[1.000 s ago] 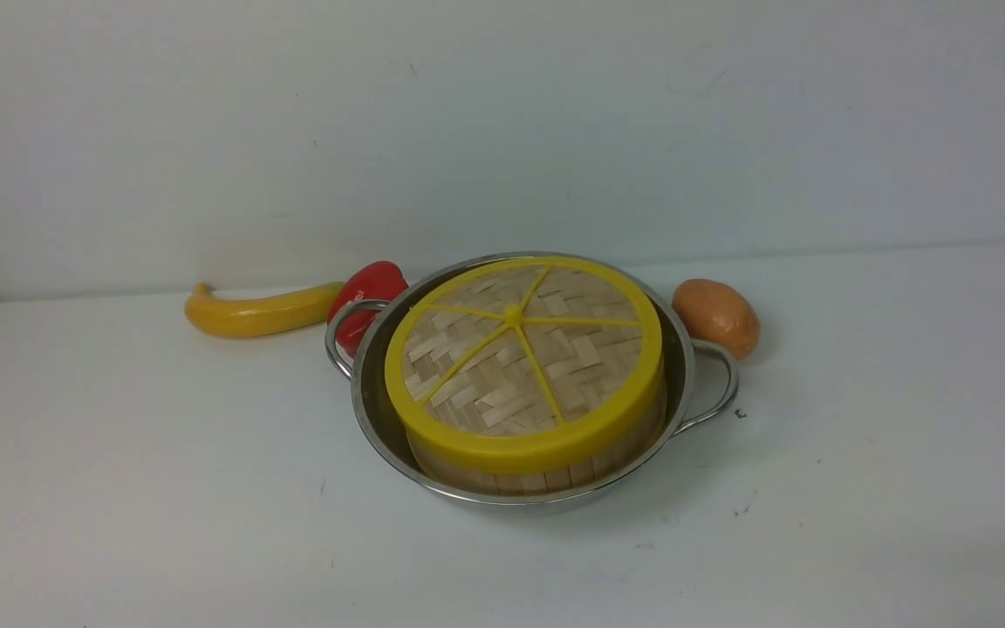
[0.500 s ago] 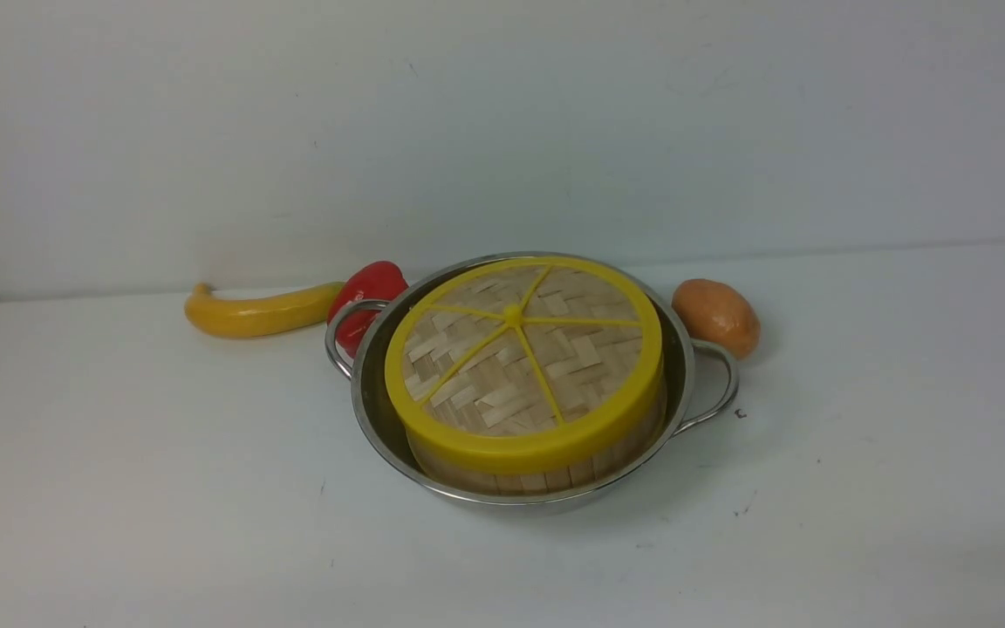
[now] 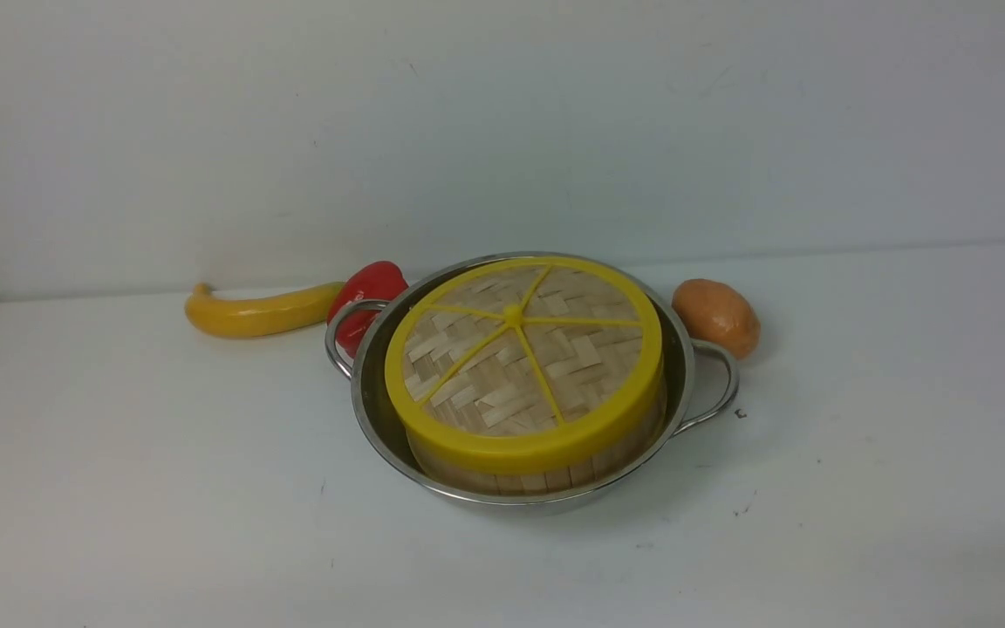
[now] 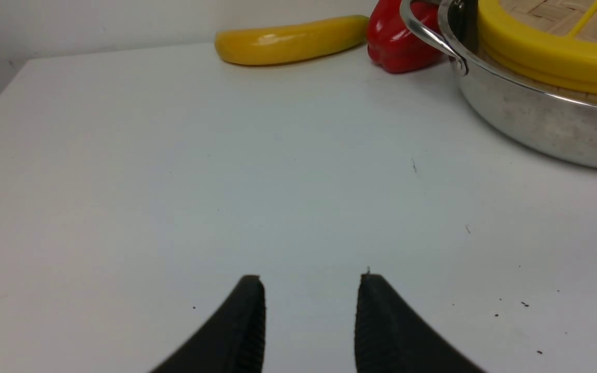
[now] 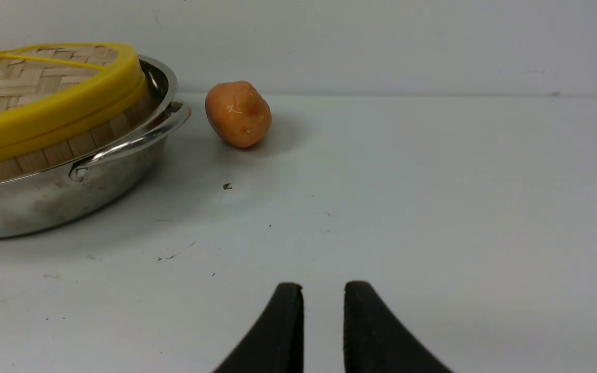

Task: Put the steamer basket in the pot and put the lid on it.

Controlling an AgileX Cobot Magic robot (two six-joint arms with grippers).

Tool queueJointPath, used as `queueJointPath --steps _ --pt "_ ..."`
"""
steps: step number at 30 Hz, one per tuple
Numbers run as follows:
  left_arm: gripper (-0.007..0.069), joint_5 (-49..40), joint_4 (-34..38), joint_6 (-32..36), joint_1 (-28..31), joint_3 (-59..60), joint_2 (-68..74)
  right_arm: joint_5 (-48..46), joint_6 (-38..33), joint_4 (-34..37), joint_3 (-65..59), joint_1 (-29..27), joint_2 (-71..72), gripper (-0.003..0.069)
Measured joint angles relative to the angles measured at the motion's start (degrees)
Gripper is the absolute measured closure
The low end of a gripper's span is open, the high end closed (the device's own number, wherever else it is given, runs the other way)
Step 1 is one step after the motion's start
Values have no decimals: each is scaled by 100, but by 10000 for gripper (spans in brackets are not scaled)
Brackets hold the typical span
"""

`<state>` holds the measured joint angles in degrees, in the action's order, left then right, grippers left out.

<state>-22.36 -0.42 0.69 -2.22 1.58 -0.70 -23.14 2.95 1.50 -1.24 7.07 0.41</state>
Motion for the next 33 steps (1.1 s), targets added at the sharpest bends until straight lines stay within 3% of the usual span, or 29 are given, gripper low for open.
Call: queueJointPath --steps 33 --pt "386 0 0 0 0 0 0 0 0 -6 0 0 0 530"
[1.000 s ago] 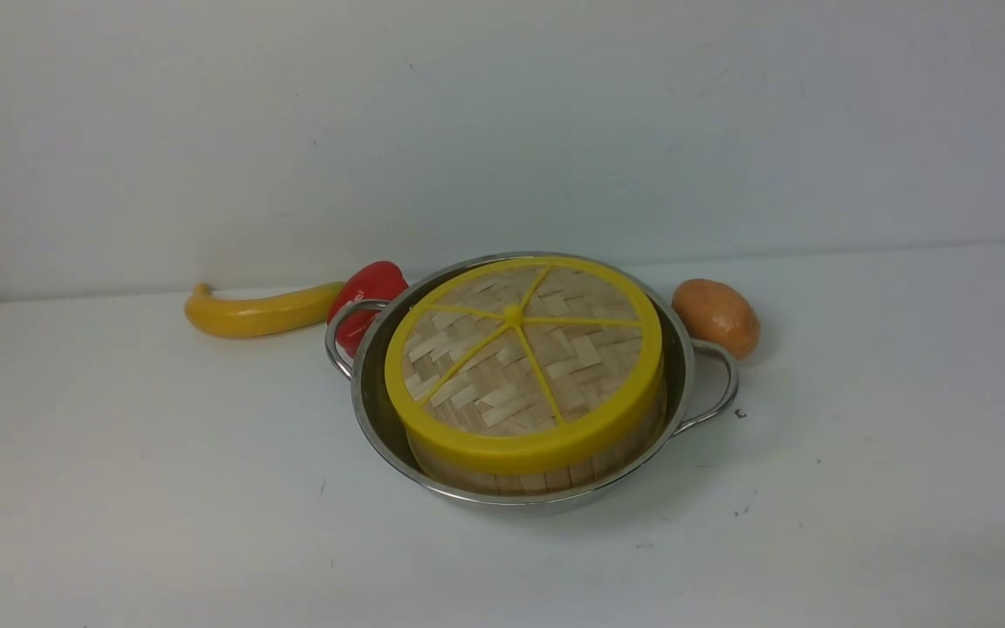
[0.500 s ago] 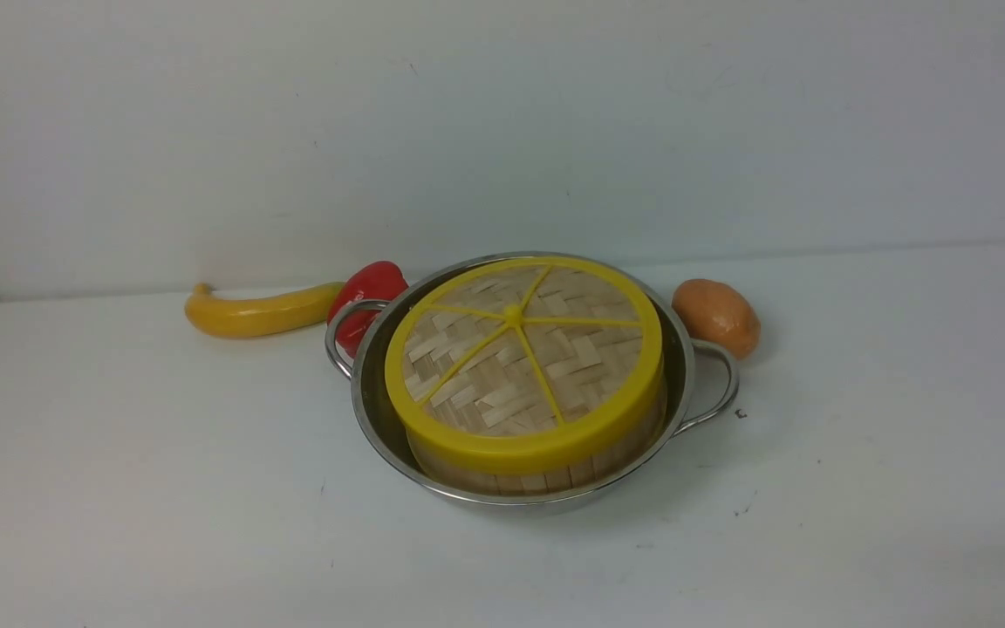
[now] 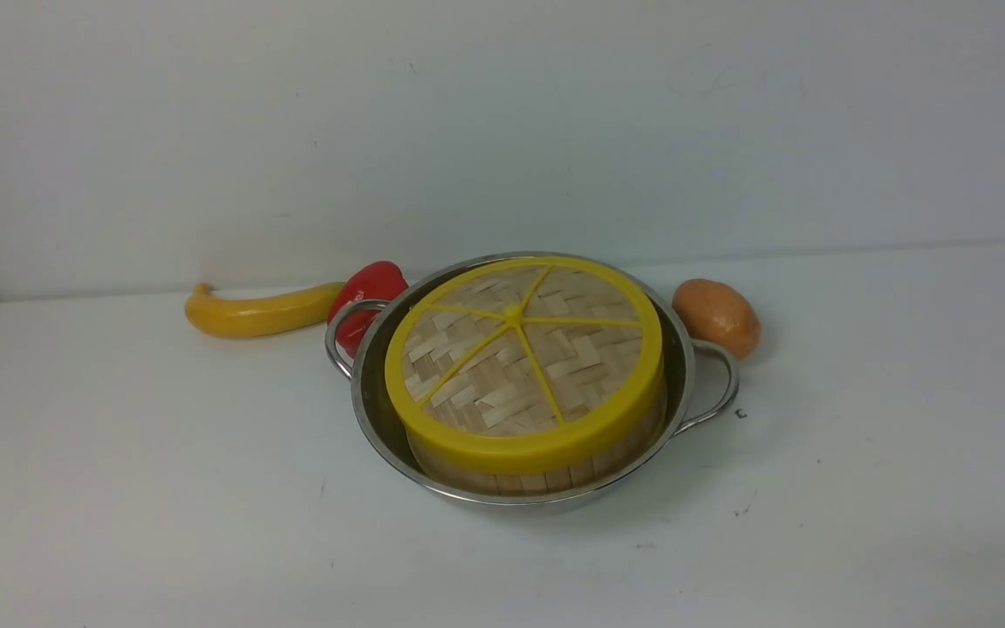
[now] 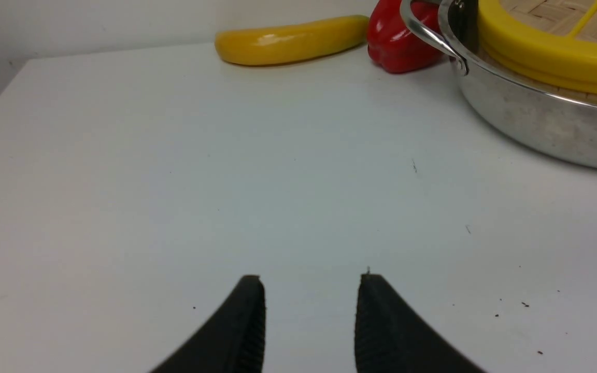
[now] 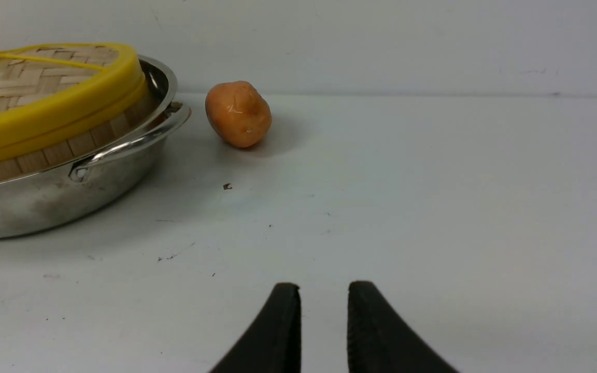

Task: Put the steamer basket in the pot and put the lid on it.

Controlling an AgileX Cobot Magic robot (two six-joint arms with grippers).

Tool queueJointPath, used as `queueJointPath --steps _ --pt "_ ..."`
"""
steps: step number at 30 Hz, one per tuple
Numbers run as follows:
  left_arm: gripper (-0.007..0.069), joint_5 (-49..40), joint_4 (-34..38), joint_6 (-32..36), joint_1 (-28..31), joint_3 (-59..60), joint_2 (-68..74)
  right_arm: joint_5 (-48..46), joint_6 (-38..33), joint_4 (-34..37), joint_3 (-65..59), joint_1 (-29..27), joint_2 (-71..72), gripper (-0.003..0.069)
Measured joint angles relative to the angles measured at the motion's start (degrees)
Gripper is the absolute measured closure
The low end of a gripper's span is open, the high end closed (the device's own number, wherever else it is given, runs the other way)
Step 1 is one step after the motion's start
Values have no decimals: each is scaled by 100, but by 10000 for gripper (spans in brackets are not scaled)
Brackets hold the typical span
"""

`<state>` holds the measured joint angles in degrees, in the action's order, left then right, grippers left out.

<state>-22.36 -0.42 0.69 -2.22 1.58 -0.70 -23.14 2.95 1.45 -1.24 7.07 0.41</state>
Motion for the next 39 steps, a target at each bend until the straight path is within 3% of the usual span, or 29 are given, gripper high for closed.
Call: queueJointPath --steps 39 --pt "386 0 0 0 0 0 0 0 0 5 0 0 0 497"
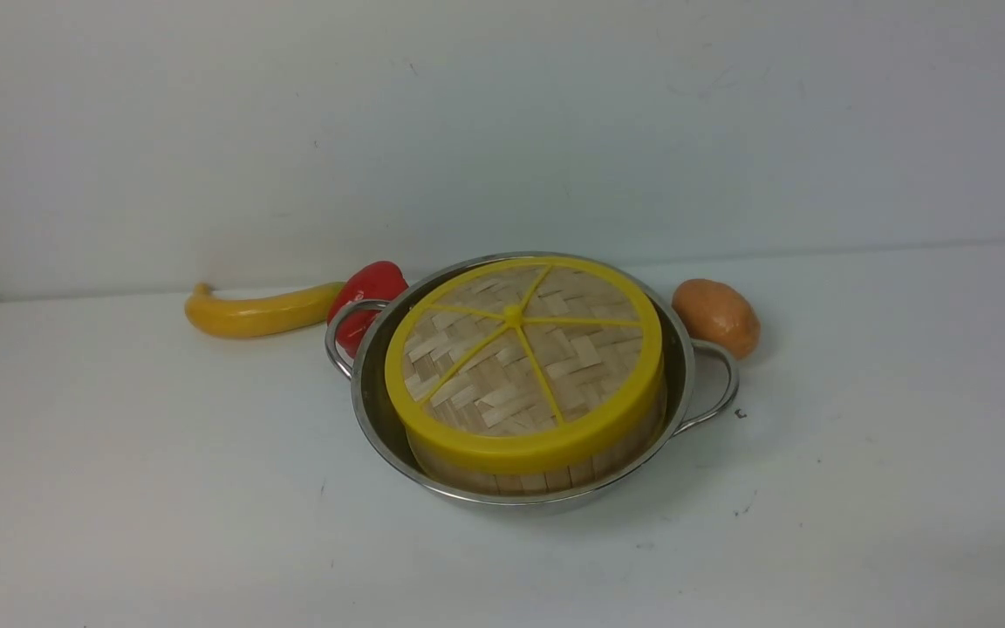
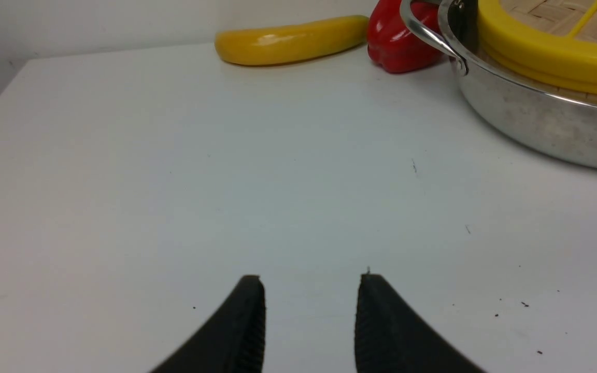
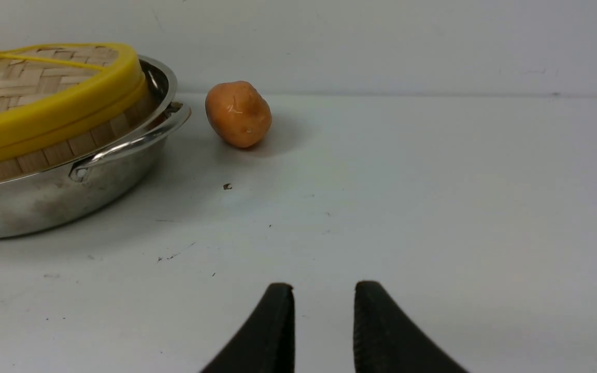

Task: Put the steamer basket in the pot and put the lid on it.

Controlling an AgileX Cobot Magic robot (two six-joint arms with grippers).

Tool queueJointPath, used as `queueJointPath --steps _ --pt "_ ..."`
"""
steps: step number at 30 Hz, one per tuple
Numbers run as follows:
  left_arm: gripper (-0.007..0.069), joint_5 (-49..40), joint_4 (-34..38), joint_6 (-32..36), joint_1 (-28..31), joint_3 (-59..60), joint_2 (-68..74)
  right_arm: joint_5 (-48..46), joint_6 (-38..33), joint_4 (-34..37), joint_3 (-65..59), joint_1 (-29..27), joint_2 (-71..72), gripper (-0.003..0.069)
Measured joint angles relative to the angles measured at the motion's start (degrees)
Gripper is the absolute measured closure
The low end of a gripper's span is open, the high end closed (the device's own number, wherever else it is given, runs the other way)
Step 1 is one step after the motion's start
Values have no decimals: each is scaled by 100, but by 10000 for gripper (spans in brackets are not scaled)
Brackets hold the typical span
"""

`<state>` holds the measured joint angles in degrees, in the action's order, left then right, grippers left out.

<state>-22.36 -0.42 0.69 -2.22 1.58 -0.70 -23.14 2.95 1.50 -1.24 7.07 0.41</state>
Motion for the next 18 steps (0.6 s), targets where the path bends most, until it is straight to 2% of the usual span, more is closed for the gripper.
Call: queueJointPath --steps 18 --pt "386 0 0 0 0 0 0 0 0 0 0 0 0 489"
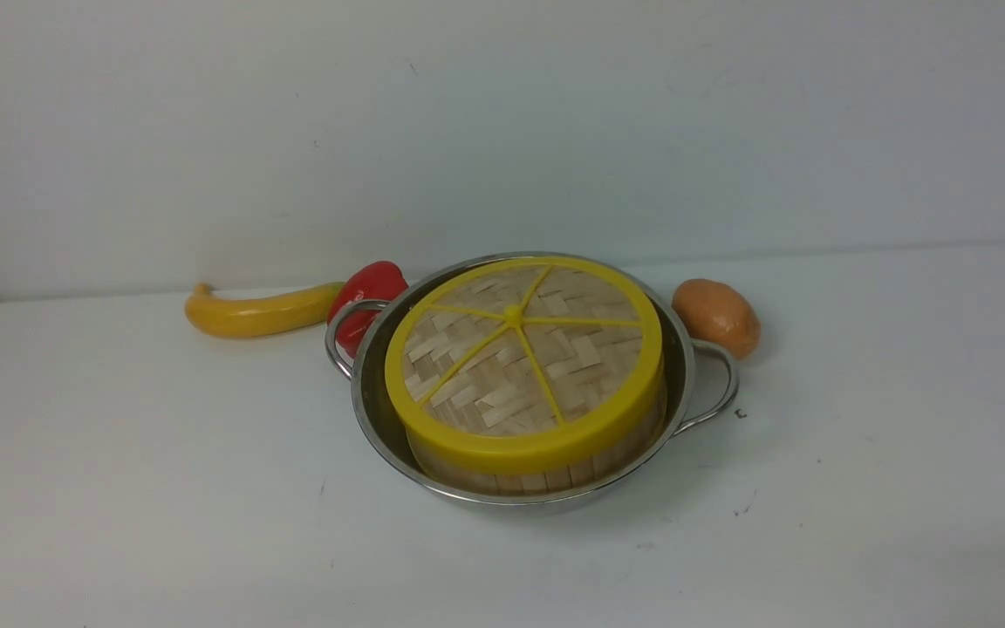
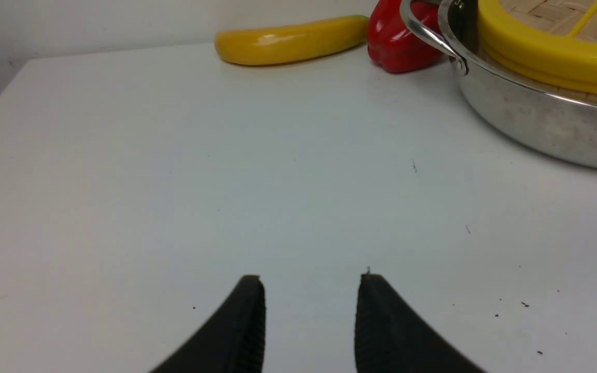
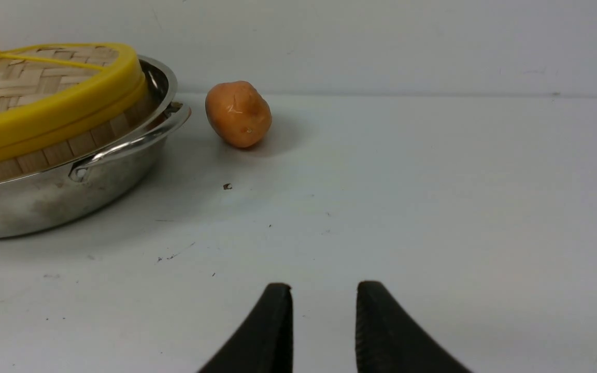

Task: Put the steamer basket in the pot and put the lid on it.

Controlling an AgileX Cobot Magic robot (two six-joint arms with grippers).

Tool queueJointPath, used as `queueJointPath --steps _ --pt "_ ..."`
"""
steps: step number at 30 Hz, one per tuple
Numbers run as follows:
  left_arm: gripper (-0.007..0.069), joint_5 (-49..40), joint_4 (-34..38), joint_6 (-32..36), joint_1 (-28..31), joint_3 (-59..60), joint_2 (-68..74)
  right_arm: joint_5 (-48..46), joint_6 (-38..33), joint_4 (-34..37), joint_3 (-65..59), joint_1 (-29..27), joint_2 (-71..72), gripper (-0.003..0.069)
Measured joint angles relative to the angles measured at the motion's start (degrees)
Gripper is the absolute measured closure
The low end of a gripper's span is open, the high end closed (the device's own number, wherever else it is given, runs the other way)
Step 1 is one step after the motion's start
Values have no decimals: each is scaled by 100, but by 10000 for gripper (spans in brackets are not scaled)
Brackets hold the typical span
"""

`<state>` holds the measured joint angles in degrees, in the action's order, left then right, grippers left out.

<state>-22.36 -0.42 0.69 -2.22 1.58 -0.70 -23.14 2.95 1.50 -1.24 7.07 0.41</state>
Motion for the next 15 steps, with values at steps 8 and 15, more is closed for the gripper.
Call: queueJointPath --steps 8,15 --pt "386 0 0 0 0 0 0 0 0 0 0 0 0 483" --pt "386 0 0 0 0 0 0 0 0 0 0 0 0 477"
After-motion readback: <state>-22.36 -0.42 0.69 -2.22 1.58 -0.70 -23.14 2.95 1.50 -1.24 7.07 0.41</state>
